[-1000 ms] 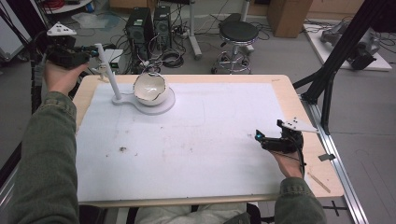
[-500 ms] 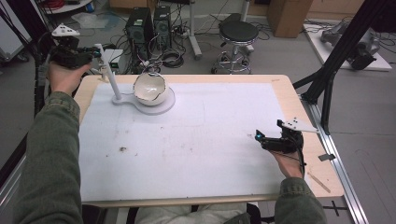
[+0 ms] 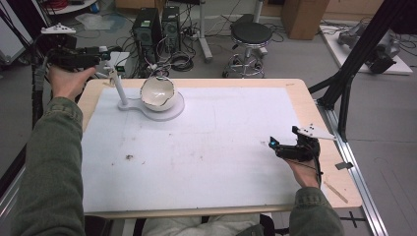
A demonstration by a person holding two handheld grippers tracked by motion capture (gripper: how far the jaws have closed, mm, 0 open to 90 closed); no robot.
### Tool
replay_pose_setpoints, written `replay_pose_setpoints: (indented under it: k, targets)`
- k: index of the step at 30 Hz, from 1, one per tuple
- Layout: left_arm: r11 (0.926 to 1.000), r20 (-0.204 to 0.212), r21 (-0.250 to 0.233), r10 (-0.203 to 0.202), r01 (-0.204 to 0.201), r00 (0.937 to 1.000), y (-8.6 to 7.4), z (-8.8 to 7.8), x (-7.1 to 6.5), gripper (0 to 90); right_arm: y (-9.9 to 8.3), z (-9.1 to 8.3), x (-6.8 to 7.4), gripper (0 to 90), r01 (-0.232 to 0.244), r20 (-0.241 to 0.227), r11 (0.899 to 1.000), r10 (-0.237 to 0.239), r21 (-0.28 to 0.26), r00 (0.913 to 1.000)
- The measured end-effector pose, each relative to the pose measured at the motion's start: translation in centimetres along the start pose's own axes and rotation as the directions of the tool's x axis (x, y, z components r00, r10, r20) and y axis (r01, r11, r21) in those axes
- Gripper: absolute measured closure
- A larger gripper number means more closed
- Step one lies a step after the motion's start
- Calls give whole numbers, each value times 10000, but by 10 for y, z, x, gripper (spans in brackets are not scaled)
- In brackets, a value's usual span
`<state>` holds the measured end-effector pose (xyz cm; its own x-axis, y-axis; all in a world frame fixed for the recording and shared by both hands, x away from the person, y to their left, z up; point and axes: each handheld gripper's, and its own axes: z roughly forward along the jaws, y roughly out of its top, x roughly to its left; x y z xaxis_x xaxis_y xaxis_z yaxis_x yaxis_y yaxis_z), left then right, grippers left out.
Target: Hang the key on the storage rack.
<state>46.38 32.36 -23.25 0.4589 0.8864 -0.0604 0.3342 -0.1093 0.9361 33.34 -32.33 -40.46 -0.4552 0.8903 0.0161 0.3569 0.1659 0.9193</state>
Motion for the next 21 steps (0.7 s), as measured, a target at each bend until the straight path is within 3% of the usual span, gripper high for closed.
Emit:
replay_pose_setpoints:
  k: [7,13,16,21]
  targets:
    - [10000,332,19,-67,66,9994,0,-1,-5,325,0,-1,0,11,-20,0,10000,20,-39,10000]
    - [9998,210,-85,-174,176,9996,-7,-3,-6,216,0,-1,0,11,-112,-7,9999,112,-31,9999]
    - [9991,314,-105,-404,407,9987,-12,-4,-4,206,0,-1,-1,11,-98,-2,9999,98,-47,10000]
    - [9988,240,-165,-453,457,9987,-19,-6,-3,156,0,0,-1,11,-66,17,10000,66,-39,10000]
